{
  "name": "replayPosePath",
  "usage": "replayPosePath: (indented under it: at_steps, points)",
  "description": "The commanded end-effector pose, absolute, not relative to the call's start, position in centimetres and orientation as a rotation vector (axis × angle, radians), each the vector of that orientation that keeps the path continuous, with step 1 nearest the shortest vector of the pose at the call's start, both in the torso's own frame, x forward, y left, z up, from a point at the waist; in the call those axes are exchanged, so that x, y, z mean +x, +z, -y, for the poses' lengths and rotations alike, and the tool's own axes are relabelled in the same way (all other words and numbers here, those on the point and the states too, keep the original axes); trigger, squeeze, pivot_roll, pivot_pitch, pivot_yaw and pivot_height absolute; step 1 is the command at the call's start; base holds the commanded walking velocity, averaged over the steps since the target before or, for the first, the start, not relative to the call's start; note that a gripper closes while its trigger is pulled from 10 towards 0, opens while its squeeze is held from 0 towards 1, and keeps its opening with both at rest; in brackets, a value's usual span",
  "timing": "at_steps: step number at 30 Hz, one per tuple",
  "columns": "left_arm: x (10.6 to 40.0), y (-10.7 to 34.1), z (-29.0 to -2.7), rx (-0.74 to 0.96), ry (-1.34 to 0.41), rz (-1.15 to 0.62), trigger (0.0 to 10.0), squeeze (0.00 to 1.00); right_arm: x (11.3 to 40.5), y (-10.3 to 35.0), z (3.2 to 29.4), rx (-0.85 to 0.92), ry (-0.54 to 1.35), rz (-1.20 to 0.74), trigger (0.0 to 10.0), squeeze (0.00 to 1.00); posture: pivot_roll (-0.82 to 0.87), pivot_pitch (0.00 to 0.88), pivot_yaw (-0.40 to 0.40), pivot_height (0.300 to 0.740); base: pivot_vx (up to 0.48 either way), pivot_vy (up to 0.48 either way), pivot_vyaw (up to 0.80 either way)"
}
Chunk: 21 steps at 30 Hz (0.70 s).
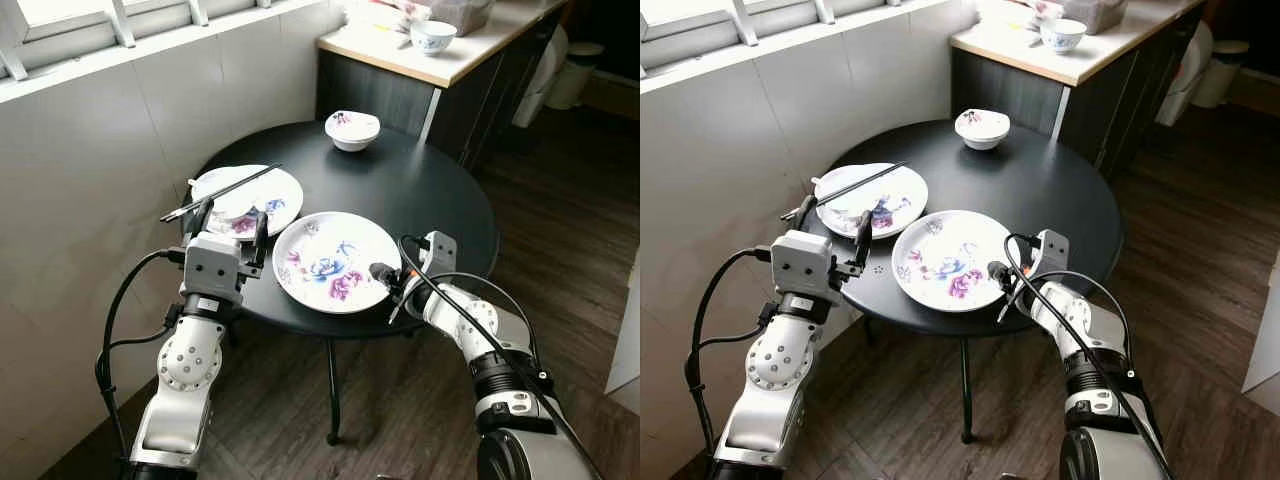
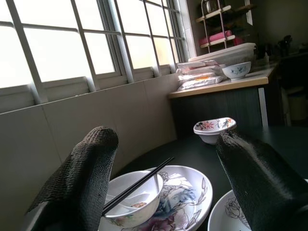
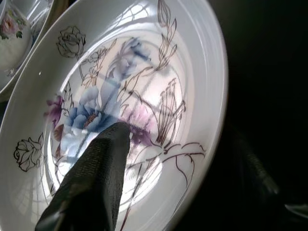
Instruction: Kitchen organization
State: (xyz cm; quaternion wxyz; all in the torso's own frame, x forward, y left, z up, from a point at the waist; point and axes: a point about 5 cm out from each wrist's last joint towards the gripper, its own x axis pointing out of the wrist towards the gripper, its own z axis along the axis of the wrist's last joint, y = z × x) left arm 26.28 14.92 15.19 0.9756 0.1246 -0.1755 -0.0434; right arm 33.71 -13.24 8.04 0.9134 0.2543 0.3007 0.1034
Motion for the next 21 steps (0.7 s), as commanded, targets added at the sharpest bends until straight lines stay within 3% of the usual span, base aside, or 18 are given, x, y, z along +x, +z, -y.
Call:
replayPosePath:
  at_steps: [1,2,3,21]
  points:
    - [26.43,15.06,-14.77,0.251,-0.085,0.340,10.0,0.00,34.03,8.33,13.01,0.496,0.234,-0.622,4.5,0.00,0.02,0.015,-0.046,0.740,0.000,0.000,0.00]
    - [26.43,15.05,-14.74,0.251,-0.086,0.339,10.0,0.00,34.02,8.28,12.99,0.488,0.234,-0.624,1.9,0.00,0.02,0.015,-0.047,0.740,0.000,0.000,0.00]
    - [26.44,15.04,-14.72,0.251,-0.086,0.338,10.0,0.00,34.02,8.25,12.98,0.485,0.234,-0.624,0.0,0.00,0.02,0.016,-0.047,0.740,0.000,0.000,0.00]
    - [26.38,14.90,-14.75,0.249,-0.083,0.329,10.0,0.00,33.97,8.75,13.25,0.392,0.145,-0.538,0.0,0.00,0.02,0.023,-0.045,0.740,0.000,0.000,0.00]
